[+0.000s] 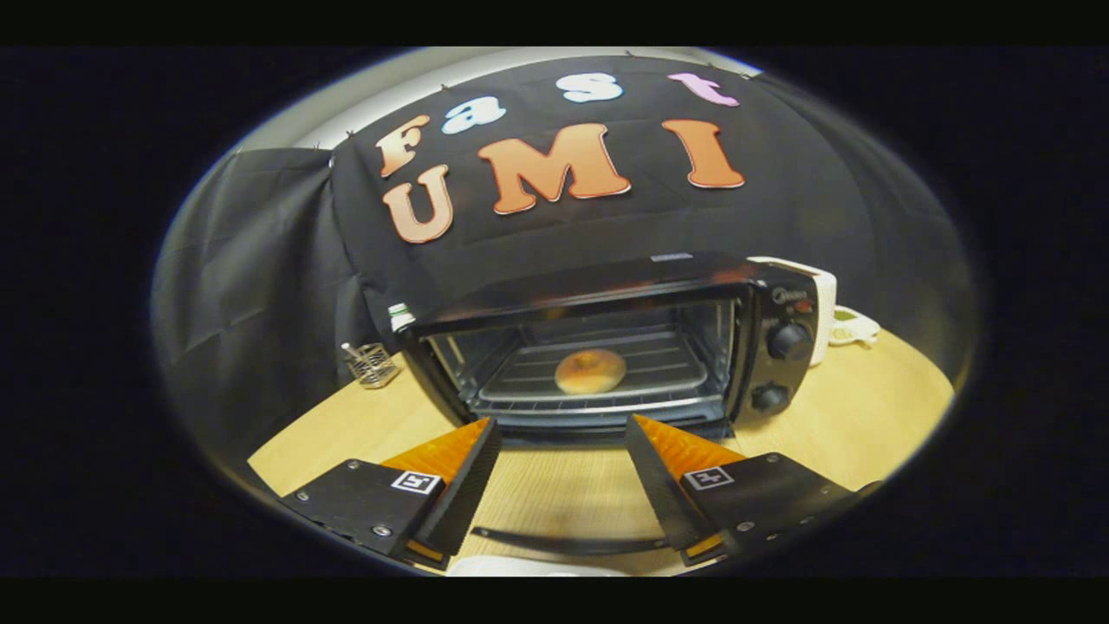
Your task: Open the toaster oven, put the food inside, and close the toaster oven door.
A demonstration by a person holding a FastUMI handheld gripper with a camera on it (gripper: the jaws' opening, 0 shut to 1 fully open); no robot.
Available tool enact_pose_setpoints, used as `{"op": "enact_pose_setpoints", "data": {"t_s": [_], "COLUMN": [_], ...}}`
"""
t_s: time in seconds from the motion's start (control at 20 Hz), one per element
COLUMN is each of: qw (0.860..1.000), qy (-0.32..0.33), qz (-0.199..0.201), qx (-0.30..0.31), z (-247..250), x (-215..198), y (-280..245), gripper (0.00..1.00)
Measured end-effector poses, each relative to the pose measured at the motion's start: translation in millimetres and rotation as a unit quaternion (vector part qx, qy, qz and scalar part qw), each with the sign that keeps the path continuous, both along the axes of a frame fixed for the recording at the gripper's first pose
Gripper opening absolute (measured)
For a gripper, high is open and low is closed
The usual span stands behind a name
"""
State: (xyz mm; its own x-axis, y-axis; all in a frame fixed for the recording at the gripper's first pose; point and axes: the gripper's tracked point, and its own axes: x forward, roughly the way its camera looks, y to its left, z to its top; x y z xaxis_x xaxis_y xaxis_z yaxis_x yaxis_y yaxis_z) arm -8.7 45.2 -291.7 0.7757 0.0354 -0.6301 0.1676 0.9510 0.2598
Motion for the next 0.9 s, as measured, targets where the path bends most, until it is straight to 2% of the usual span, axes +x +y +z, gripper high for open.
{"op": "enact_pose_setpoints", "data": {"t_s": [0.4,0.55,0.7,0.9], "qw": [0.998,0.997,0.994,0.992], "qy": [0.054,0.07,0.101,0.121], "qz": [0.014,0.013,0.032,0.033], "qx": [0.028,0.015,-0.01,-0.022], "z": [-14.9,-21.5,-35.3,-38.8], "x": [-77.4,-93.4,-109.1,-113.7], "y": [4.1,1.2,5.2,1.7], "gripper": [0.87,0.87,0.87,0.87]}}
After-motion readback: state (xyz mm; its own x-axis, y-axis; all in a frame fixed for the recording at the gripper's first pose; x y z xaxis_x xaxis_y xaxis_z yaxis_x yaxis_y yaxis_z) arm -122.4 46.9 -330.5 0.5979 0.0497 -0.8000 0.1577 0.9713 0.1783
